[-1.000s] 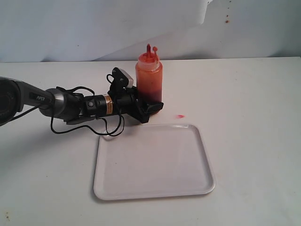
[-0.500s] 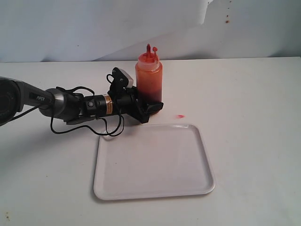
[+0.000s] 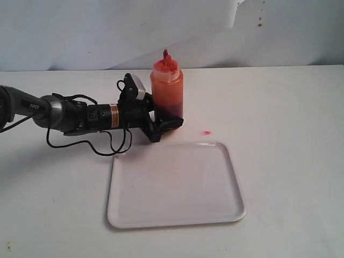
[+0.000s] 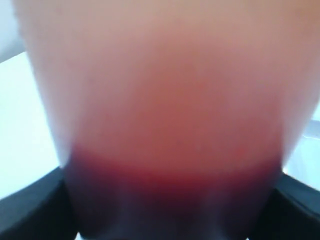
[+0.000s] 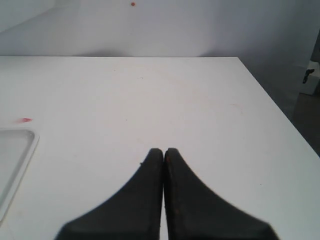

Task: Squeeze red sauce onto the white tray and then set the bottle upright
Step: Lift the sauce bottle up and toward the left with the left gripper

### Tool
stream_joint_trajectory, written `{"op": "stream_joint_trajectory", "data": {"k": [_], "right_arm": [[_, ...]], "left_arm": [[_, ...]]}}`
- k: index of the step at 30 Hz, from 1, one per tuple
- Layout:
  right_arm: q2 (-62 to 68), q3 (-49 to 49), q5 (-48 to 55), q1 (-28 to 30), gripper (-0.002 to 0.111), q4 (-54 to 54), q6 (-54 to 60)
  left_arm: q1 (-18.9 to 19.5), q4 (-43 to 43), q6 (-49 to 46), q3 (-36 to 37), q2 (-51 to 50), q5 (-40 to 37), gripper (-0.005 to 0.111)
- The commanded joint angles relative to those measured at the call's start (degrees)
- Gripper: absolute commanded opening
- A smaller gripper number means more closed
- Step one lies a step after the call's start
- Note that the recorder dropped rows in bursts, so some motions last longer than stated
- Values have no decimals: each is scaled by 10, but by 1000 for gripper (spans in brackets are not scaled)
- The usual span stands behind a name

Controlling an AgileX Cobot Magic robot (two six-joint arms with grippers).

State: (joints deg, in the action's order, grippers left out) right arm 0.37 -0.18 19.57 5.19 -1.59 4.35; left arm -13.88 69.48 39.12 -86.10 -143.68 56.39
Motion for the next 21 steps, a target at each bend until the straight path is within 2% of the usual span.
{"op": "stream_joint_trajectory", "data": {"k": [1,5,7,10,14,21], "right_arm": [[-4,2,-2,-1,0,4,-1],[-4,2,-2,-1,0,4,-1],[-4,2,-2,-1,0,4,-1],[-4,2,-2,-1,0,4,-1],[-4,2,-2,-1,0,4,-1],[-4,2,-2,-1,0,4,-1]], "left_arm": [[13,40,15,0,30,42,0],[30,90,26,0,41,57,0],[49,99,77,4,56,78,0],[83,100,88,46,92,126,0],[117,121,86,108,152,127,0],[121,156,86,201,266,127,0]]}}
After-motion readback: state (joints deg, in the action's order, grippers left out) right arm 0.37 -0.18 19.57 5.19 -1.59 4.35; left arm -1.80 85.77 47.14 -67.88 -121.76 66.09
